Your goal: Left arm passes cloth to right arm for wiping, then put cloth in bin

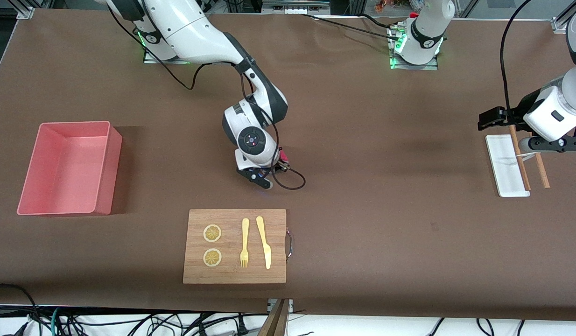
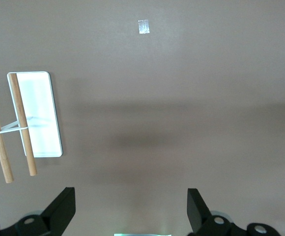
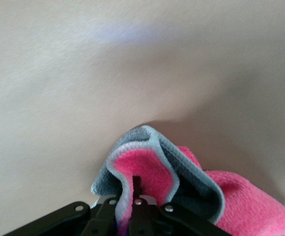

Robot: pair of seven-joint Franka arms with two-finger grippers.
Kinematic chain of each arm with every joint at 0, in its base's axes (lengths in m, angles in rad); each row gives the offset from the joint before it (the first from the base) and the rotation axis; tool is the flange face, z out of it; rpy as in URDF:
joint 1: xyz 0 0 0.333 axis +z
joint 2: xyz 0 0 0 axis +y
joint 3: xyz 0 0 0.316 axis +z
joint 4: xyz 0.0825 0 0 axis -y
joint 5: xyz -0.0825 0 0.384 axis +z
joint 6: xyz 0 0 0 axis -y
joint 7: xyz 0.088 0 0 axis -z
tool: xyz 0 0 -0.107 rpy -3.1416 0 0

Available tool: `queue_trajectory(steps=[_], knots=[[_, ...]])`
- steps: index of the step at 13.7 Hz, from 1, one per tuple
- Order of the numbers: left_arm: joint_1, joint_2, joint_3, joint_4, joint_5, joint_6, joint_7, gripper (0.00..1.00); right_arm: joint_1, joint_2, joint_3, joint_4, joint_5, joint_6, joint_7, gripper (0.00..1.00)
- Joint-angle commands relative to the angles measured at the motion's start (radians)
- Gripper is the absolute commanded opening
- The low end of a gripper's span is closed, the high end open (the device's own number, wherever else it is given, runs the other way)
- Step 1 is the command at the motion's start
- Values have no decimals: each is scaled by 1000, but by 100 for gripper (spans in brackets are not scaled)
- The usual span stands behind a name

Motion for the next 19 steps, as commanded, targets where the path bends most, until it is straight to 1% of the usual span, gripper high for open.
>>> queue_trajectory(steps=[1, 3, 4, 5, 7, 9, 11, 12, 14, 19], knots=[[-5, 17, -14, 59, 31, -30, -18, 100, -14, 10, 4, 47, 21, -8, 16, 0], [-5, 14, -41, 64, 37, -31, -12, 100, -25, 4, 1, 65, 20, -15, 10, 0], [-5, 14, -58, 71, 74, -30, -9, 100, -42, 0, 0, 67, 15, -32, -9, 0], [-5, 12, -90, 79, 114, -30, -7, 100, -63, -7, -2, 67, 15, -73, -65, 0], [-3, -20, -156, 64, 177, -30, -16, 100, -107, -18, -5, 67, 13, -136, -166, 0], [8, -20, -170, 62, 180, -24, -18, 100, -149, -23, -15, 65, 4, -173, -263, 0], [18, -12, -166, 59, 171, -24, -18, 100, -187, -24, -61, 65, -29, -221, -390, 0], [29, -9, -164, 64, 166, -22, -19, 100, -200, -26, -84, 64, -31, -241, -447, 0], [40, 5, -164, 74, 152, -21, -19, 100, -201, -27, -147, 64, -31, -311, -548, 0], [55, 12, -163, 76, 143, -21, -21, 100, -201, -53, -290, 58, -27, -437, -808, 0]])
